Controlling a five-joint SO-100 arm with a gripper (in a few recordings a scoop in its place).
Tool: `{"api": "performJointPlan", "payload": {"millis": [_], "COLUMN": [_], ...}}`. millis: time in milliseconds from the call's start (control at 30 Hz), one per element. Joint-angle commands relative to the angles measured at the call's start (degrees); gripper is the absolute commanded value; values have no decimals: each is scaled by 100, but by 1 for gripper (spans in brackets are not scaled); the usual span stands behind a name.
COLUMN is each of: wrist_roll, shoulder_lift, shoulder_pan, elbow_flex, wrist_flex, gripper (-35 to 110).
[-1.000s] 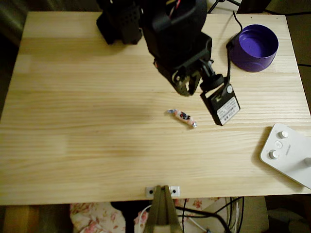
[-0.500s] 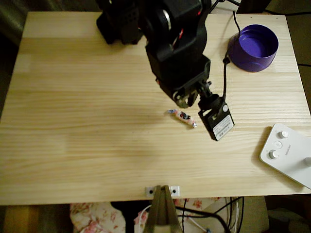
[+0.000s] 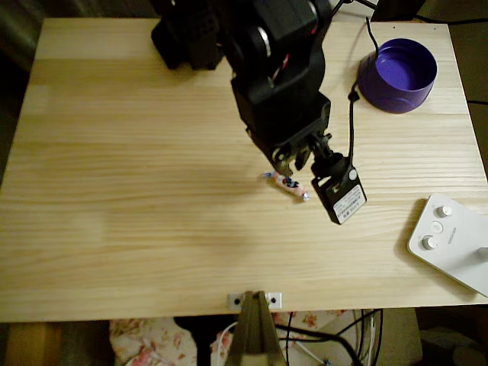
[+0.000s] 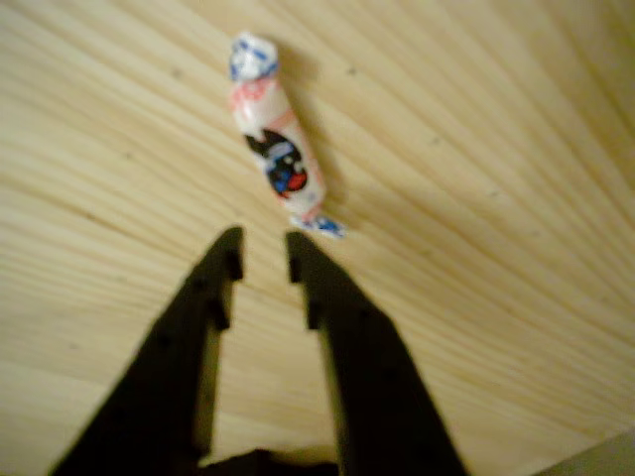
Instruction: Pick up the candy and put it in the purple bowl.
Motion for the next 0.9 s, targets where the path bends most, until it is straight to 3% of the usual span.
{"api": "performJointPlan", "payload": {"millis": [0, 400, 867], "wrist_roll": [53, 352, 299], "shoulder_lift": [114, -44, -387], "shoulder_pan": [-123, -290, -413], "elbow_flex": [-220, -369, -738], "wrist_flex": [105, 475, 246], "gripper": [9, 23, 23]}}
